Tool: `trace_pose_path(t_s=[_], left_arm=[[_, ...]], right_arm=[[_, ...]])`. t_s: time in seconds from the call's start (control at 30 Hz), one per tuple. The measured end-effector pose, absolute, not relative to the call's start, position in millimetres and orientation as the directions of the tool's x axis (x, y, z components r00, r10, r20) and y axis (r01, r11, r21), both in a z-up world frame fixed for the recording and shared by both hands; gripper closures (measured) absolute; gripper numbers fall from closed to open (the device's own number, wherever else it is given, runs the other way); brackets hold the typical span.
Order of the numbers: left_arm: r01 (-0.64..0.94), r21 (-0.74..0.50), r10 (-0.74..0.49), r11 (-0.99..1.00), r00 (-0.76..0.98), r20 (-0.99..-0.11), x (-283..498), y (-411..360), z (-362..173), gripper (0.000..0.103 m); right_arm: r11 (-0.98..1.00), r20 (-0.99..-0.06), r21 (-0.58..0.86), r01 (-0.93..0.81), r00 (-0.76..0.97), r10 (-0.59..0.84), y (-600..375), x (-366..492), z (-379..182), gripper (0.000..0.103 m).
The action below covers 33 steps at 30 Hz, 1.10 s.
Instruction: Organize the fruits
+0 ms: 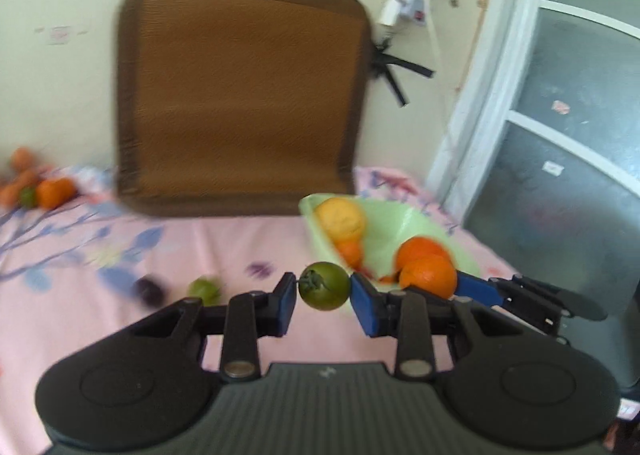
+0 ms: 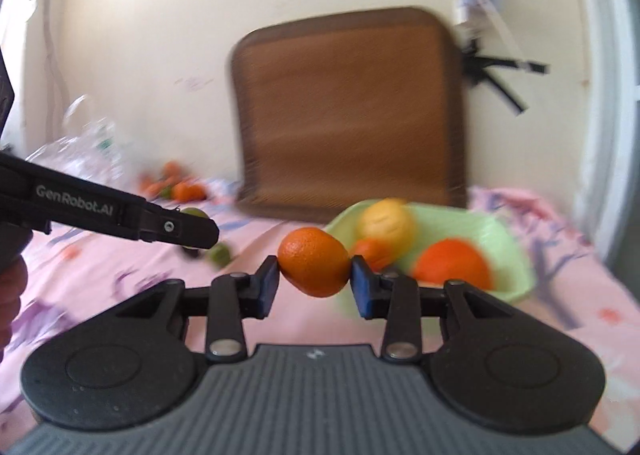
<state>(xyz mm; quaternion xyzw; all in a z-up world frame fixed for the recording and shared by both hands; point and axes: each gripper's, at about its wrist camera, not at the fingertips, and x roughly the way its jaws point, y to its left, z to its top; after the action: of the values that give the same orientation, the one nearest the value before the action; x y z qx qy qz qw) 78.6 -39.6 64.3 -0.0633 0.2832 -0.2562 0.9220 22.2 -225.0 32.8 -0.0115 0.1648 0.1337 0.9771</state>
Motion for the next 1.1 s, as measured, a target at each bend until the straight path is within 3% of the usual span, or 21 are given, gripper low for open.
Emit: trace_pose_path(t_s=[0.17, 0.47, 0.57, 0.6, 0.73, 0.9, 1.0, 1.1], left_arm=[[0.443, -0.361, -0.572, 0.820, 0.628, -0.528, 128, -85, 57, 0.073], [0.395, -0.408, -0.568, 0.823, 0.563, -0.600, 174, -125, 38, 0.072], [0.379, -0.412, -0.560, 0.829, 0.562, -0.609, 180, -131, 34, 0.066], [0.378, -0.413, -0.560, 0.828, 0.561, -0.609, 181, -132, 34, 0.065], [0.369, -0.416, -0.556, 0.831, 0.572, -0.603, 176, -127, 38, 0.064], [0.375, -0.430, -0.564, 0.821, 0.645, -0.515, 140, -79, 58, 0.064], [0.325, -0.374, -0.483, 0.868, 0.725, -0.492, 110, -31, 63, 0.064], [0.203, -0.260, -0.314, 0.944, 0.795, -0.519, 84, 11, 56, 0.064]], right_arm=[[0.989, -0.258, -0.013, -0.149, 0.956, 0.140, -265, 55, 43, 0.062], [0.991, -0.367, 0.112, -0.072, 0.924, 0.109, -297, 107, 23, 0.060], [0.992, -0.362, 0.103, -0.074, 0.926, 0.107, -295, 106, 22, 0.056], [0.991, -0.360, 0.107, -0.075, 0.927, 0.109, -295, 105, 21, 0.052], [0.990, -0.335, 0.112, -0.083, 0.935, 0.116, -296, 103, 20, 0.051], [0.991, -0.267, 0.122, -0.059, 0.959, 0.090, -301, 87, 21, 0.052], [0.984, -0.208, 0.172, -0.051, 0.974, 0.087, -309, 78, 25, 0.052], [0.978, -0.182, 0.205, -0.048, 0.980, 0.086, -308, 71, 30, 0.052]])
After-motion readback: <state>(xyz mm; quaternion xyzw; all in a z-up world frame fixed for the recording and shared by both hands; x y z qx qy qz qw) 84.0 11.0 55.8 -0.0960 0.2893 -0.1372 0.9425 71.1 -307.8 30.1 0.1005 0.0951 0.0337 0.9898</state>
